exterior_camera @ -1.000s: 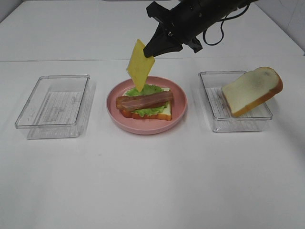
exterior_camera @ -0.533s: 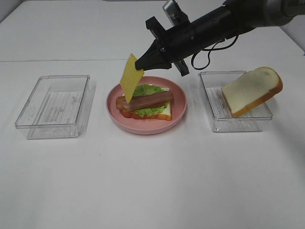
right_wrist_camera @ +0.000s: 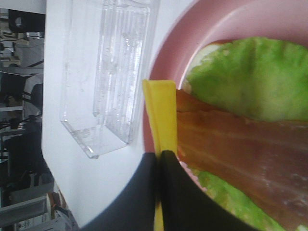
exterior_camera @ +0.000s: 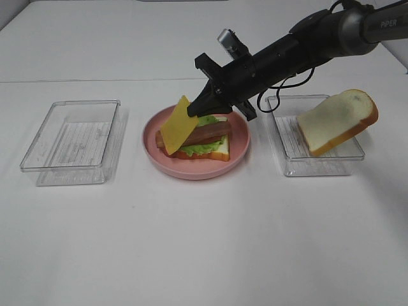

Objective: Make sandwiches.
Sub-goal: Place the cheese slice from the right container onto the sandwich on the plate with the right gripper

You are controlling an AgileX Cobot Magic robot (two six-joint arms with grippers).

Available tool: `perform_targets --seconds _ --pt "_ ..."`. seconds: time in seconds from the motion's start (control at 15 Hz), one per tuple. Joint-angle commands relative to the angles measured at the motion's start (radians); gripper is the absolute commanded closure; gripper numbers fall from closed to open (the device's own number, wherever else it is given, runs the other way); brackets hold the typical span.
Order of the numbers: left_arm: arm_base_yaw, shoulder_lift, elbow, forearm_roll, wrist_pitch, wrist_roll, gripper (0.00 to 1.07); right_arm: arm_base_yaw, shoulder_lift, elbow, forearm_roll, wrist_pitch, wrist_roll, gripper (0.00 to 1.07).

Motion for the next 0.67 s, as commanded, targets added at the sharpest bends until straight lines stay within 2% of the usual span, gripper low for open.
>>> perform_targets --seconds 0.07,0.27,0.4,0.47,0.53,0.67 --pt "-0.003 -0.02 0.003 -0.005 -0.008 0.002 0.15 -0.004 0.0 0.003 -0.033 -0.023 0.014 1.07" --pt "-0.003 -0.02 0.003 -0.005 -0.008 0.002 0.15 -0.004 -0.01 0.003 -0.054 -0.057 0.017 1.07" --pt "-0.003 -0.02 0.003 -0.005 -0.008 0.002 0.15 -0.004 -0.036 0.003 -0.127 -0.091 0.046 1.07" --pt "-0.003 -0.02 0.003 -0.005 -0.008 0.002 0.15 -0.004 -0.04 -0.002 -0.226 -0.087 0.101 1.07" --pt "-0.003 -0.02 0.003 -0.005 -0.008 0.002 0.15 -0.004 -0.038 -0.002 -0.266 -0.086 0.127 1.07" --pt "-0.003 -0.02 0.003 -0.005 -0.008 0.002 0.15 -0.003 -0.038 -0.002 -0.293 -0.082 0.136 1.07"
